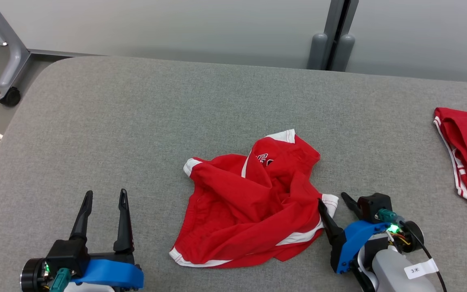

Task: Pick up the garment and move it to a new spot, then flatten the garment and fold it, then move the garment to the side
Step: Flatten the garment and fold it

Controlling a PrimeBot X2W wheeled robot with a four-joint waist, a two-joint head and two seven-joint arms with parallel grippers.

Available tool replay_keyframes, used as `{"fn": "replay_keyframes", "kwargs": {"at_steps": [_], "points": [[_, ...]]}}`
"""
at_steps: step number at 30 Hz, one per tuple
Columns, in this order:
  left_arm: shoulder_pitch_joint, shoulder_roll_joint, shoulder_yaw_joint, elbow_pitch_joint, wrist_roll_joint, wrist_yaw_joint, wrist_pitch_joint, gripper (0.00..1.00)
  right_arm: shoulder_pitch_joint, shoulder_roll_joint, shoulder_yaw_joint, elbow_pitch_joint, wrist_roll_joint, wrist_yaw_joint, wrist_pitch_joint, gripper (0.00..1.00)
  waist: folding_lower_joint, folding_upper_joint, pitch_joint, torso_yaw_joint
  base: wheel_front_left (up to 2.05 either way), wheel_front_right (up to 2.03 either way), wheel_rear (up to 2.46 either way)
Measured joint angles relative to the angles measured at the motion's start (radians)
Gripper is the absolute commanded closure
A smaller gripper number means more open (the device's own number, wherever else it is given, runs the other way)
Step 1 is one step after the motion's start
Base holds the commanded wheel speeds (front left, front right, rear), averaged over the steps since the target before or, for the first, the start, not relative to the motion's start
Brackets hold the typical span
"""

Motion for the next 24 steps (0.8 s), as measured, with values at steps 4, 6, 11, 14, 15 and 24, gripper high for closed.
{"fn": "replay_keyframes", "kwargs": {"at_steps": [4,6,11,14,15,24], "points": [[0.0,0.0,0.0,0.003,0.0,0.004,0.0,0.0,-0.008,0.006,0.039,0.02,0.054,0.0,-0.001,1.0,0.0,0.0,-0.005,-0.001,0.0,0.0,0.0],[0.0,0.0,0.002,0.006,0.0,0.004,0.0,0.0,-0.007,0.011,0.057,0.02,0.078,0.0,0.0,1.0,0.0,0.0,-0.01,-0.007,0.0,0.0,0.0],[0.013,0.0,0.003,0.012,-0.001,0.004,0.0,0.0,0.023,0.014,0.061,-0.06,0.135,0.0,0.001,1.0,0.0,0.0,-0.035,-0.03,0.0,0.0,0.0],[0.028,0.0,0.008,0.014,-0.002,0.004,0.0,0.0,0.071,-0.004,0.025,-0.15,0.163,0.0,0.001,1.0,0.0,0.0,-0.054,-0.05,0.0,0.0,0.0],[0.032,0.0,0.009,0.014,-0.003,0.005,0.0,0.0,0.093,-0.011,0.014,-0.178,0.17,0.0,0.001,1.0,-0.0001,0.0,-0.059,-0.058,0.0,0.0,0.0],[0.048,0.0,0.003,0.006,-0.017,0.014,0.0,0.0,0.296,-0.036,-0.086,-0.365,0.203,0.0,0.001,1.0,-0.0001,-0.0001,-0.087,-0.123,0.0,0.0,0.0]]}}
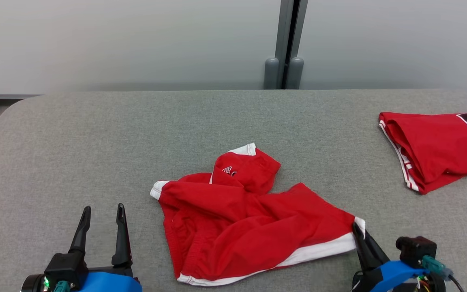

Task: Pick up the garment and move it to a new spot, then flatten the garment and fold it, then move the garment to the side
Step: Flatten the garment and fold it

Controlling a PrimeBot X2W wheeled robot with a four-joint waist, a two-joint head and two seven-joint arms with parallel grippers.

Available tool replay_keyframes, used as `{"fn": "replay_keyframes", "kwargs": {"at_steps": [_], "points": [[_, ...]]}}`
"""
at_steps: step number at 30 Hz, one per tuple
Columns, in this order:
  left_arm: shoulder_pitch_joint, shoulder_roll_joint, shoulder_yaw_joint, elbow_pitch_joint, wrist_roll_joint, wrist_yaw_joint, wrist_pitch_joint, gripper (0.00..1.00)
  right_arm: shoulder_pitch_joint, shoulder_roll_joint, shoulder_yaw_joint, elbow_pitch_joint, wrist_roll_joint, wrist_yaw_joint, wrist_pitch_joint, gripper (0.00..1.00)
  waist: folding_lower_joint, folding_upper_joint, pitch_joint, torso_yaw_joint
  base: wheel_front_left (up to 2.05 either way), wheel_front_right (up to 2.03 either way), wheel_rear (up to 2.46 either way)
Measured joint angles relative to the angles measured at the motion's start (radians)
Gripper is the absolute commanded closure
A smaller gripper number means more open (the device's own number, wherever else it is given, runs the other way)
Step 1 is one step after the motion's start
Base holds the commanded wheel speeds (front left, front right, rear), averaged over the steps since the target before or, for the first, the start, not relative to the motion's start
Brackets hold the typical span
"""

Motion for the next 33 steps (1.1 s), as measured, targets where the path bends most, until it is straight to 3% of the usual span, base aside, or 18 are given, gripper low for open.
{"fn": "replay_keyframes", "kwargs": {"at_steps": [3,4,5,14,22,33], "points": [[0.007,0.0,0.001,-0.003,-0.001,0.003,0.0,0.0,0.05,0.008,-0.003,-0.022,0.007,0.0,0.0,1.0,0.0001,0.0,-0.001,-0.014,0.0,0.0,0.0],[0.009,0.0,0.002,-0.004,-0.001,0.003,0.0,0.0,0.062,0.013,-0.011,-0.033,0.008,0.0,0.001,0.44,0.0,0.0,-0.001,-0.018,0.0,0.0,0.0],[0.01,0.0,0.004,-0.003,-0.001,0.003,0.0,0.0,0.069,0.016,-0.018,-0.046,0.008,0.0,0.002,0.0,0.0001,0.0,-0.001,-0.022,0.0,0.0,0.0],[0.014,0.0,0.025,-0.007,0.027,-0.001,0.0,0.0,0.088,0.021,-0.096,-0.253,-0.125,0.0,0.001,0.0,0.0001,0.0,-0.009,-0.039,0.0,0.0,0.0],[0.041,0.003,0.057,-0.017,0.053,-0.007,0.0,0.0,0.097,0.032,-0.097,-0.416,-0.203,0.0,0.001,0.0,0.0001,0.0002,-0.037,-0.035,0.0,0.0,0.0],[0.075,0.008,0.075,-0.033,0.071,-0.011,0.0,0.0,0.171,0.048,-0.072,-0.463,-0.233,0.0,0.001,0.0,0.0001,0.0002,-0.071,-0.019,0.0,0.0,0.0]]}}
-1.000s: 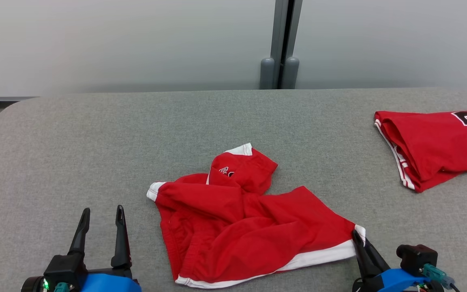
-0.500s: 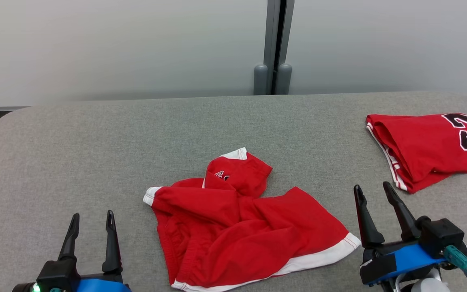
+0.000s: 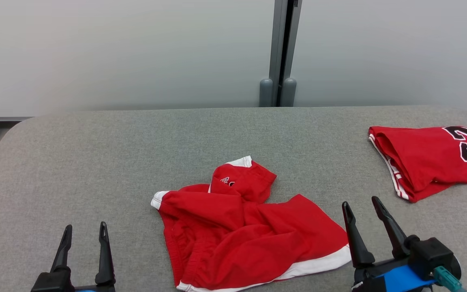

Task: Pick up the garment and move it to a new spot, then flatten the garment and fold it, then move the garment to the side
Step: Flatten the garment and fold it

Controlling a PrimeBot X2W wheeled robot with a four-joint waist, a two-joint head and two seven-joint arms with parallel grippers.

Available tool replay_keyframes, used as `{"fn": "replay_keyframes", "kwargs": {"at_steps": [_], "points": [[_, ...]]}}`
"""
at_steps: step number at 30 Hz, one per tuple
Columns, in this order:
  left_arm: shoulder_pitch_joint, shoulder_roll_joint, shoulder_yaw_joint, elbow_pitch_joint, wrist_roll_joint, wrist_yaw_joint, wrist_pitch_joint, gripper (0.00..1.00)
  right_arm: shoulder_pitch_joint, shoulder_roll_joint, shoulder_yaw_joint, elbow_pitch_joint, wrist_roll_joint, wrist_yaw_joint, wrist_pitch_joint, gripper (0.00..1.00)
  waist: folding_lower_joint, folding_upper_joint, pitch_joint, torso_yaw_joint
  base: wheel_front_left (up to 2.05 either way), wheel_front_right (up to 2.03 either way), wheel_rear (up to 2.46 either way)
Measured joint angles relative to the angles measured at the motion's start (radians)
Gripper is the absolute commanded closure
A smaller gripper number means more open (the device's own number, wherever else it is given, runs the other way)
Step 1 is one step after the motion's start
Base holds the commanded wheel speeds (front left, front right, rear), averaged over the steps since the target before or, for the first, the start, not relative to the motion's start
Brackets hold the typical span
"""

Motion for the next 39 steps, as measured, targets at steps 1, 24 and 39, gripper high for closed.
{"fn": "replay_keyframes", "kwargs": {"at_steps": [1,24,39], "points": [[0.003,0.0,0.001,-0.001,0.001,0.0,0.0,0.0,0.007,0.001,0.002,0.001,0.0,0.0,0.0,0.0,0.0,0.0,-0.001,0.0,0.0,0.0,0.0],[0.017,0.003,-0.065,0.015,0.008,-0.031,0.0,0.0,0.015,-0.012,-0.022,0.193,-0.03,0.0,0.0,0.0,0.0,-0.0002,0.001,-0.004,0.0,0.0,0.0],[0.015,0.06,-0.361,0.104,-0.016,-0.048,0.0,0.0,-0.176,-0.106,0.084,0.539,0.014,0.0,0.0,0.0,0.0001,-0.0002,0.042,-0.003,0.0,0.0,0.0]]}}
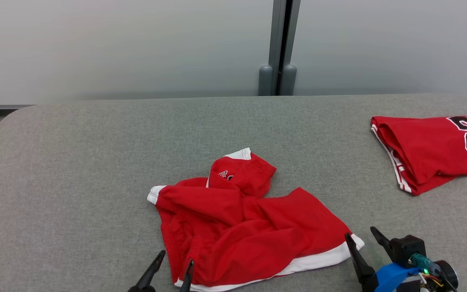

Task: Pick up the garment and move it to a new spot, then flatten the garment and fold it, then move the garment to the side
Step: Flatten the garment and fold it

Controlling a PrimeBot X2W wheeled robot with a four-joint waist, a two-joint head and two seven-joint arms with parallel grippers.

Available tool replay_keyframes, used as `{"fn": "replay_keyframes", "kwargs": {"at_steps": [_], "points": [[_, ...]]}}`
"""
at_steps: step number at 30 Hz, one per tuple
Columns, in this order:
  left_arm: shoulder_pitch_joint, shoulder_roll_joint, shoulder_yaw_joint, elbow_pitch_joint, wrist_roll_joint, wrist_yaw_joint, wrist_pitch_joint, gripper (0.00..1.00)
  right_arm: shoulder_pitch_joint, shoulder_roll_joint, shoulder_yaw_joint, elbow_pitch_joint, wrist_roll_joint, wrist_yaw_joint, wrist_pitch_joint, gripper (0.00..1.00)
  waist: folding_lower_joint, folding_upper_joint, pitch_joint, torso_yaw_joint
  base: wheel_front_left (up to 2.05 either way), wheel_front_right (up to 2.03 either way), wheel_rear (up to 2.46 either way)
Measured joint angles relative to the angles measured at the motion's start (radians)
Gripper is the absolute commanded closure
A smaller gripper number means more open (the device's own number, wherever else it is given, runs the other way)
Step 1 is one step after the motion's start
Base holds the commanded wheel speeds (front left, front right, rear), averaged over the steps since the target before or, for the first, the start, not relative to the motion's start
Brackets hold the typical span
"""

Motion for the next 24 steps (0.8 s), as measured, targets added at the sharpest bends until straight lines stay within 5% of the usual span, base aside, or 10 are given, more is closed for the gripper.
{"fn": "replay_keyframes", "kwargs": {"at_steps": [24], "points": [[-0.116,0.091,-0.235,0.249,-0.115,0.0,0.0,0.0,-0.138,-0.027,0.237,0.19,0.178,0.0,-0.003,0.0,-0.0001,0.0,0.048,-0.02,0.0,0.0,0.0]]}}
